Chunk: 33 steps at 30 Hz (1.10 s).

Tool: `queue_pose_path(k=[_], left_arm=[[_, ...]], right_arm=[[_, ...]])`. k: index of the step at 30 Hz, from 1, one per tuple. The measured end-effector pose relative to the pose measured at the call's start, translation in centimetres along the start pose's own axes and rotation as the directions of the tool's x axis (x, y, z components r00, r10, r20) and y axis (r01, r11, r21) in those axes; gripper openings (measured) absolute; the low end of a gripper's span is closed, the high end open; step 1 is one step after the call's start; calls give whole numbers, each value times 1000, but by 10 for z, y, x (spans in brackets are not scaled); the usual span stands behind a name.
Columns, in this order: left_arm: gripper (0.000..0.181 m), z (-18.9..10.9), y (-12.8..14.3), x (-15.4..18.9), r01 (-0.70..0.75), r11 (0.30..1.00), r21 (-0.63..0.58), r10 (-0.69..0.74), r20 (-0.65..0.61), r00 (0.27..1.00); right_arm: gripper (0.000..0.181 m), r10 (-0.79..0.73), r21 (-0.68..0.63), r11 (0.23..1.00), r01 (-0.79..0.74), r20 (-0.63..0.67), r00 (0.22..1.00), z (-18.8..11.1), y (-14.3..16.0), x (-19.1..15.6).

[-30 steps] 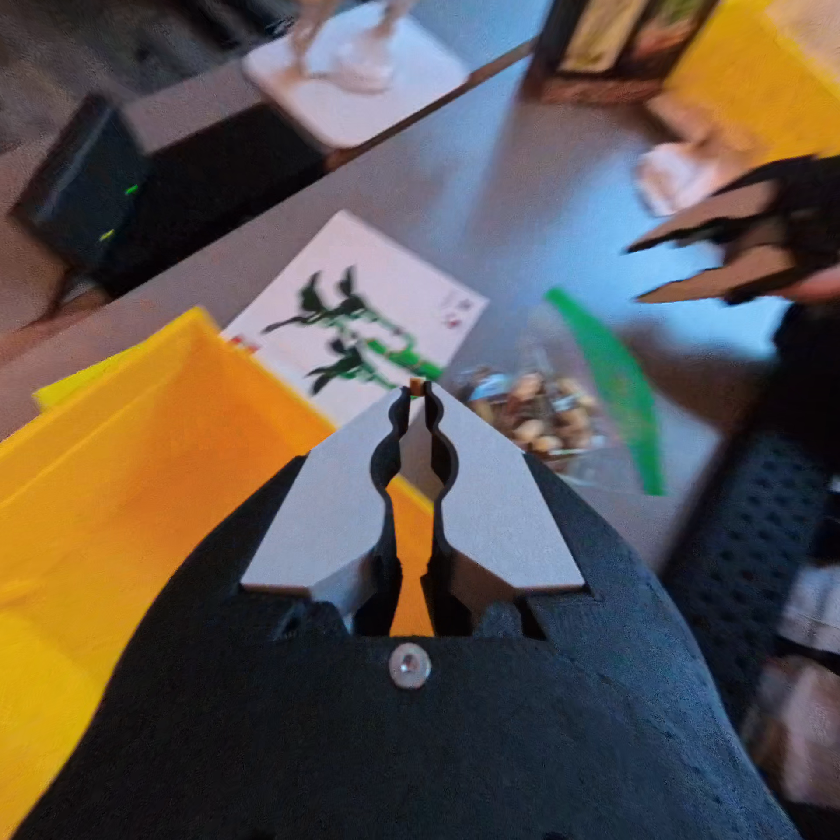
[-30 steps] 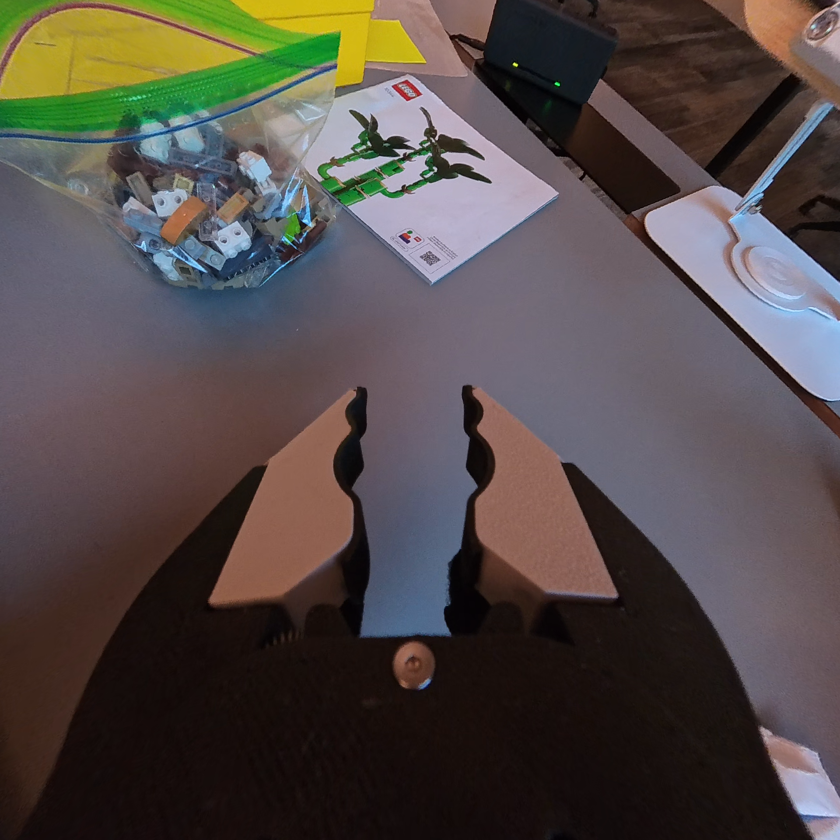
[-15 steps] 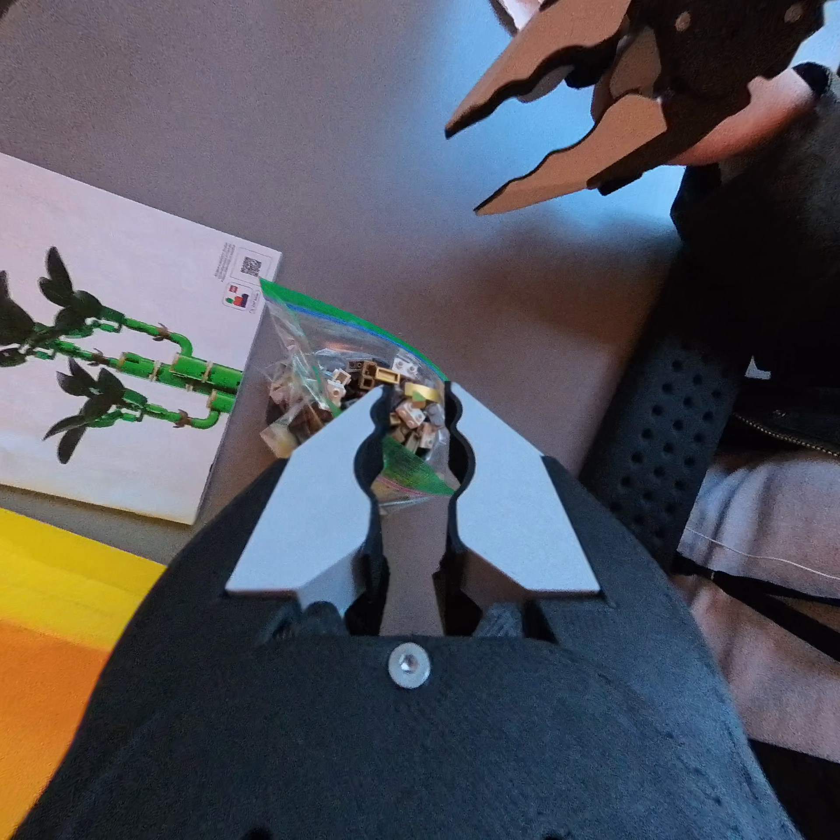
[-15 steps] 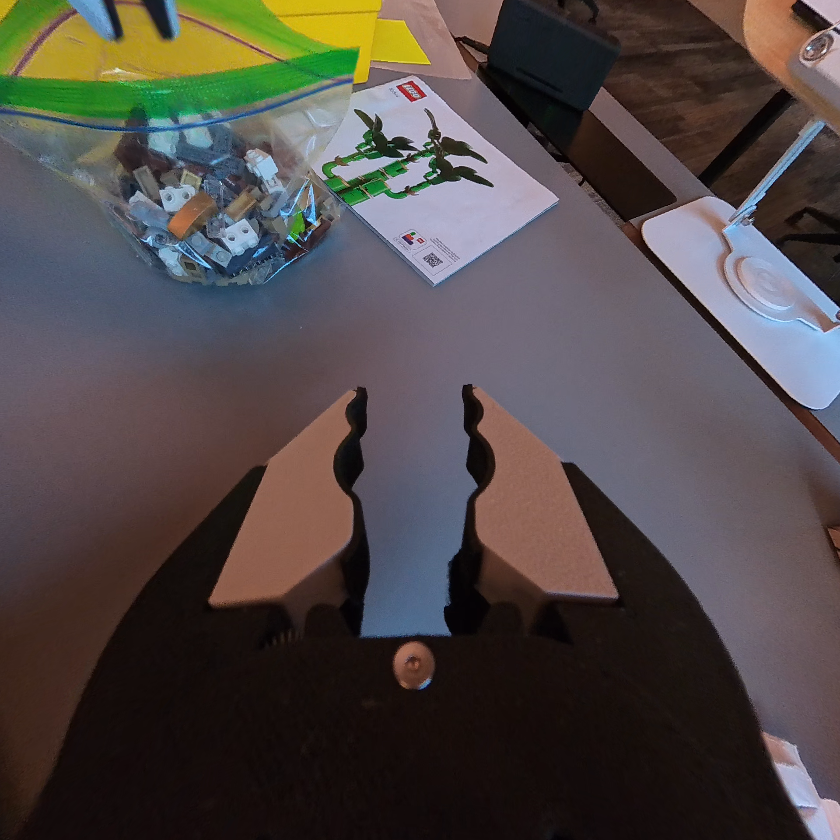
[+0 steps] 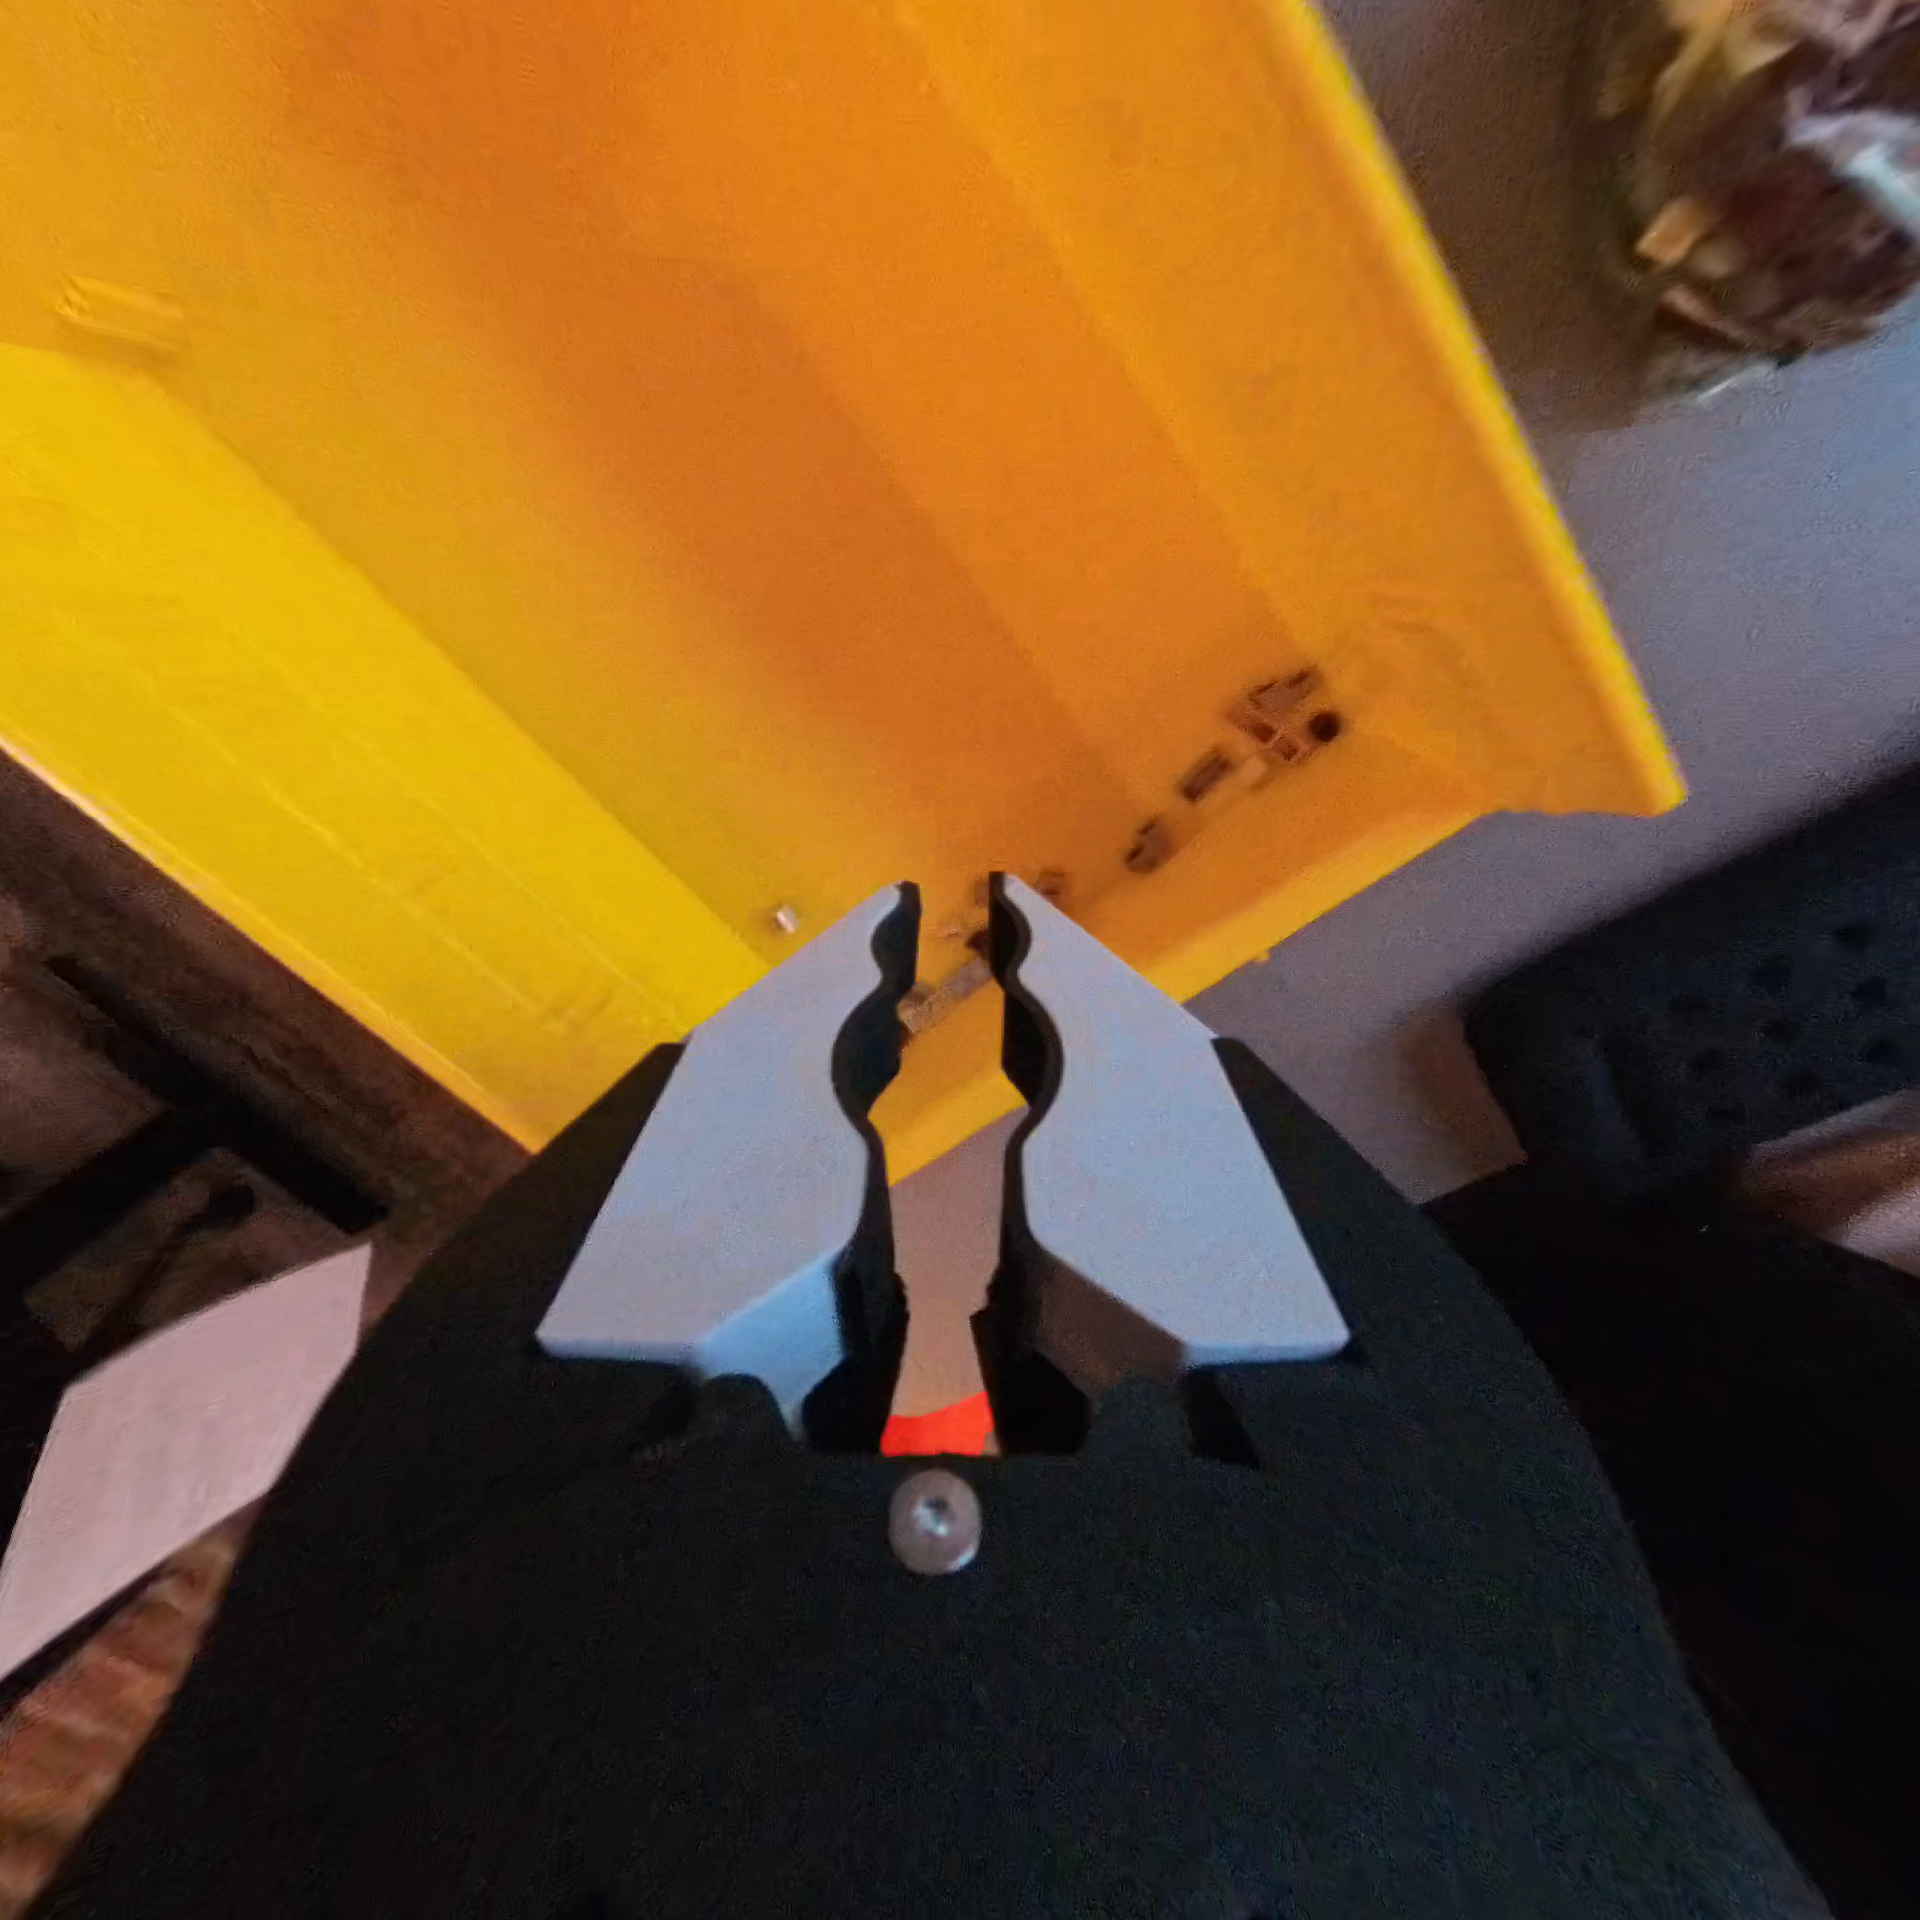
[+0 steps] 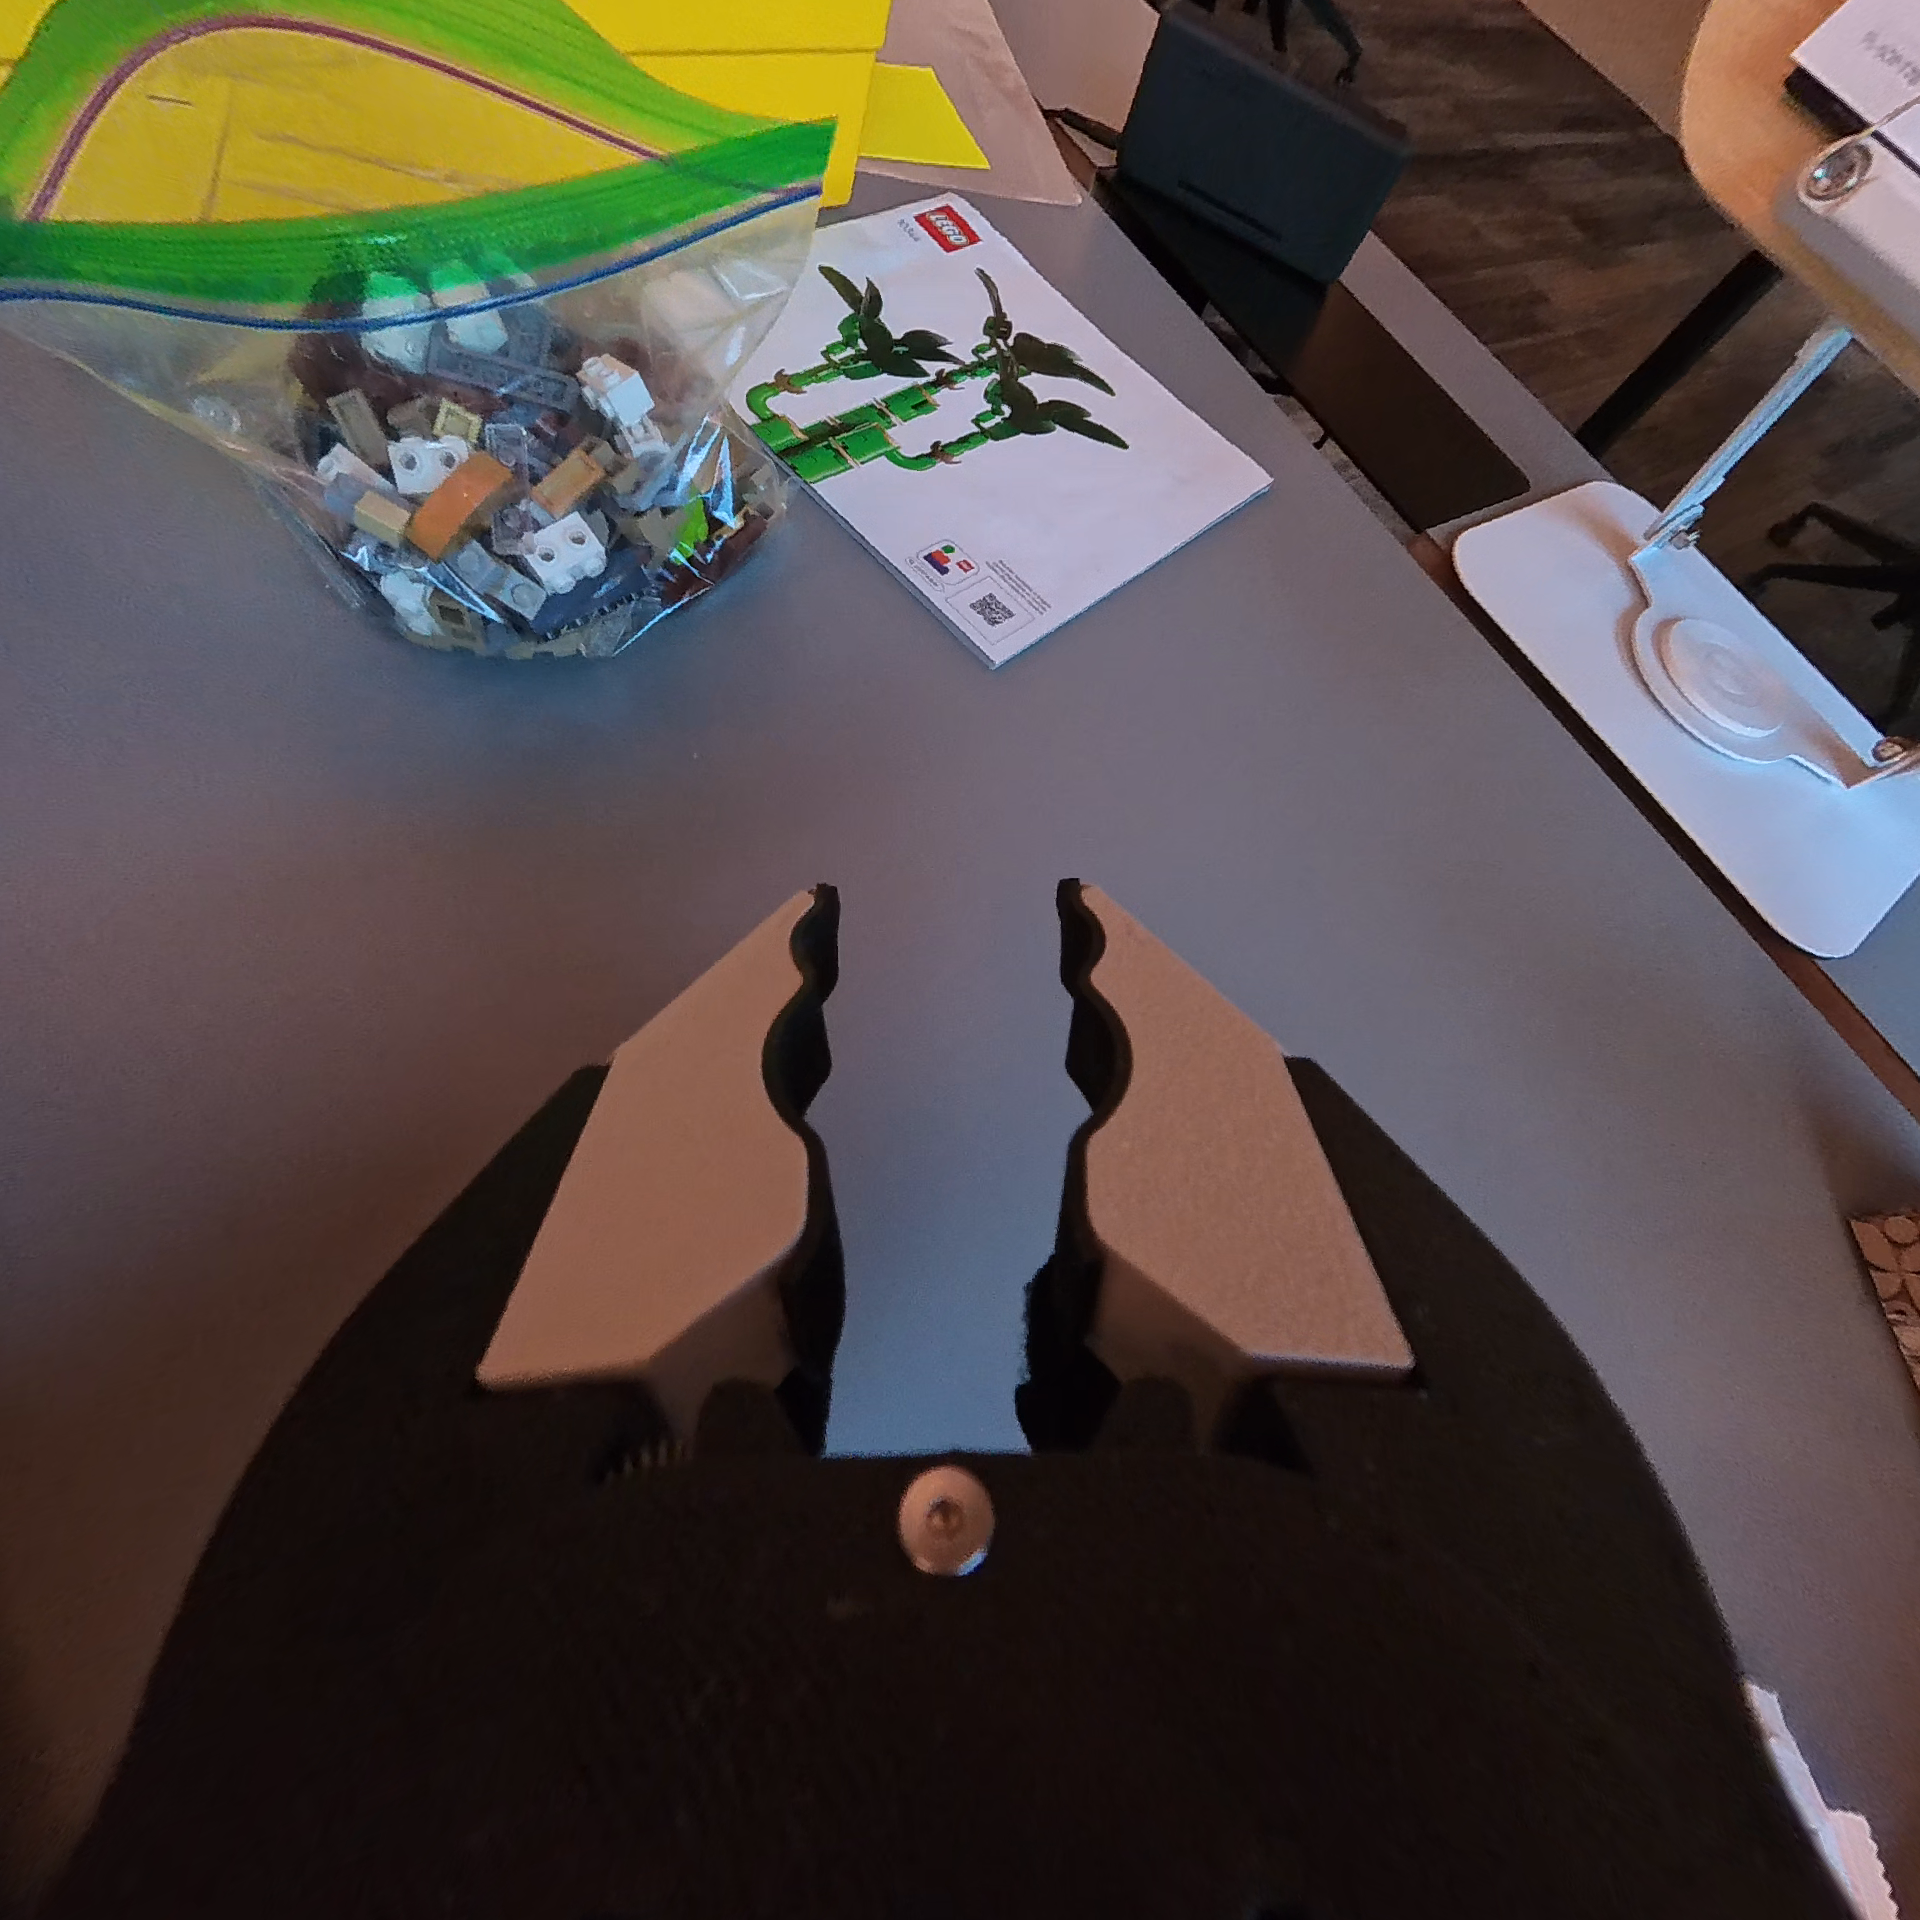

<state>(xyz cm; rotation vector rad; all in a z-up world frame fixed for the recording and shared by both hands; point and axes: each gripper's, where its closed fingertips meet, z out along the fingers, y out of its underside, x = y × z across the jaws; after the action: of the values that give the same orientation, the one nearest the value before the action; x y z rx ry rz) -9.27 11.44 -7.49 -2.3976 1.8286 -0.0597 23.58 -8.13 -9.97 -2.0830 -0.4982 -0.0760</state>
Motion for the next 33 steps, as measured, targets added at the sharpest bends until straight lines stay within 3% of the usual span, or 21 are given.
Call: queue_pose_path(k=[6,12,19,23,30,33], left_arm=[[32,52,41,-47,-35,950,-309,99,194,976],[29,74,58,-56,30,899,-436,49,170,984],[25,84,63,-55,83,892,-444,-32,121,992],[8,86,62,-51,82,895,-439,-46,91,995],[3,85,65,-51,81,894,-442,-44,93,995],[2,70,52,-47,97,924,-369,-55,123,991]], right_arm=[[42,9,-10,1000,-9,4,1000,2,3,0],[42,25,-2,1000,-25,1,1000,1,4,3],[42,5,-22,1000,-5,5,1000,3,6,0],[42,8,-22,1000,-8,5,1000,3,7,0],[42,7,-20,1000,-6,4,1000,2,6,0],[42,7,-19,1000,-7,3,1000,2,6,1]])
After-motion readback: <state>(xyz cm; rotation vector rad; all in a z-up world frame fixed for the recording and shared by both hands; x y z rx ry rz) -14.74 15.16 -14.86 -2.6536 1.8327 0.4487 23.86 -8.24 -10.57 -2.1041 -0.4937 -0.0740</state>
